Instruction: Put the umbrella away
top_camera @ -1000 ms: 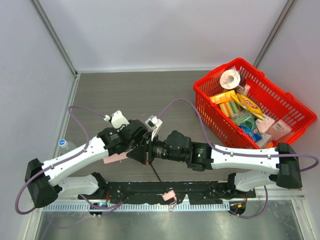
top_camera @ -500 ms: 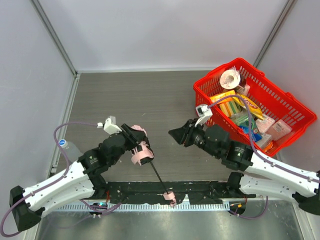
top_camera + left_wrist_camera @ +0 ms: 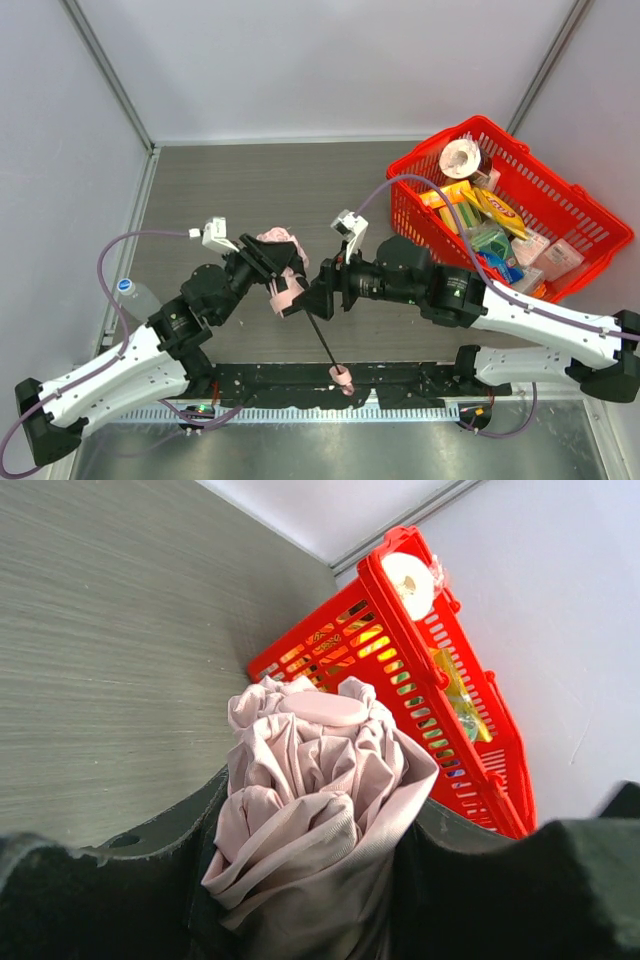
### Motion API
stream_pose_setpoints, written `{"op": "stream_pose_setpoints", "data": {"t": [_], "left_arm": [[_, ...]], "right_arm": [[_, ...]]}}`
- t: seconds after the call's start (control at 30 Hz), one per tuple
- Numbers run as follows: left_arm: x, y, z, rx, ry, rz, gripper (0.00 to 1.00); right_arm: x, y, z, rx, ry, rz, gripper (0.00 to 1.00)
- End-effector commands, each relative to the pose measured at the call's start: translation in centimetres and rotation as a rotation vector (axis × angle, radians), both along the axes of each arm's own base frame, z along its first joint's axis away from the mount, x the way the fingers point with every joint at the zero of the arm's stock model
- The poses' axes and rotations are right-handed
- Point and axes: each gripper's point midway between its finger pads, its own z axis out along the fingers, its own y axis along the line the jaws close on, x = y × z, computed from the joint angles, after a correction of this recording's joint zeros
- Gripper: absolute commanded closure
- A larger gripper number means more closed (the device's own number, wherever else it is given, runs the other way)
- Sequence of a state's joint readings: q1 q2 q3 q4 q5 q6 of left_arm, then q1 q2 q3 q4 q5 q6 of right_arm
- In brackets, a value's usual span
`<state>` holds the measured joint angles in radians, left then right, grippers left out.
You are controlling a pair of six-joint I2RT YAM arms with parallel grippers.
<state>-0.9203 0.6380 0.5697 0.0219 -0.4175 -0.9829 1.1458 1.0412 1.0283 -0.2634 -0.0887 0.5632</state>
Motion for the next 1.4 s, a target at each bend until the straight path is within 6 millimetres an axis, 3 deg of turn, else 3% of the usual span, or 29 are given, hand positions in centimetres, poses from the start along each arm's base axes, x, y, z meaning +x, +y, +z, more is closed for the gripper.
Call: {"op": "stream_pose_setpoints", "data": {"t": [0.0,0.17,0.4,0.6,0.73,1.03,1.2,1.3,1.37], "left_arm": [[0.2,-0.2,5.2,-0.067,-0.132,-0.009,1.00],[0.1,-0.3,5.7,-0.056,-0.150,-0.019,1.00],[0.3,-0.2,5.4,-0.023,-0.147,-0.011,1.00],[0.2,-0.6,5.3,-0.018,-0.150,-0.026,1.00],[0.2,-0.7,4.9,-0.014,-0.143,-0.032,1.00],[0.2,-1.2,4.0,-0.008,-0.124,-0.050,1.00],[0.1,-1.3,4.2,-0.017,-0.124,-0.054,1.00],[0.1,-1.3,4.5,-0.014,-0.126,-0.059,1.00],[0.0,-1.3,4.6,-0.020,-0.129,-0.062,1.00]], "right_arm": [[0.9,0.8,2.7,-0.008,-0.088,-0.058,0.27],[1.5,0.8,0.1,-0.131,-0.117,-0.125,0.44],[1.9,0.9,-2.3,-0.247,-0.118,-0.172,0.46],[2.8,0.4,-2.0,-0.208,-0.098,-0.263,0.64],[1.6,1.4,-1.2,-0.093,-0.058,-0.209,0.56],[1.5,0.7,-0.2,-0.055,-0.053,-0.226,0.47],[2.1,0.3,-2.1,-0.123,-0.043,-0.263,0.57],[2.2,0.2,-3.0,-0.152,-0.037,-0.271,0.72],[2.1,0.4,-3.1,-0.154,-0.033,-0.264,0.71]]}}
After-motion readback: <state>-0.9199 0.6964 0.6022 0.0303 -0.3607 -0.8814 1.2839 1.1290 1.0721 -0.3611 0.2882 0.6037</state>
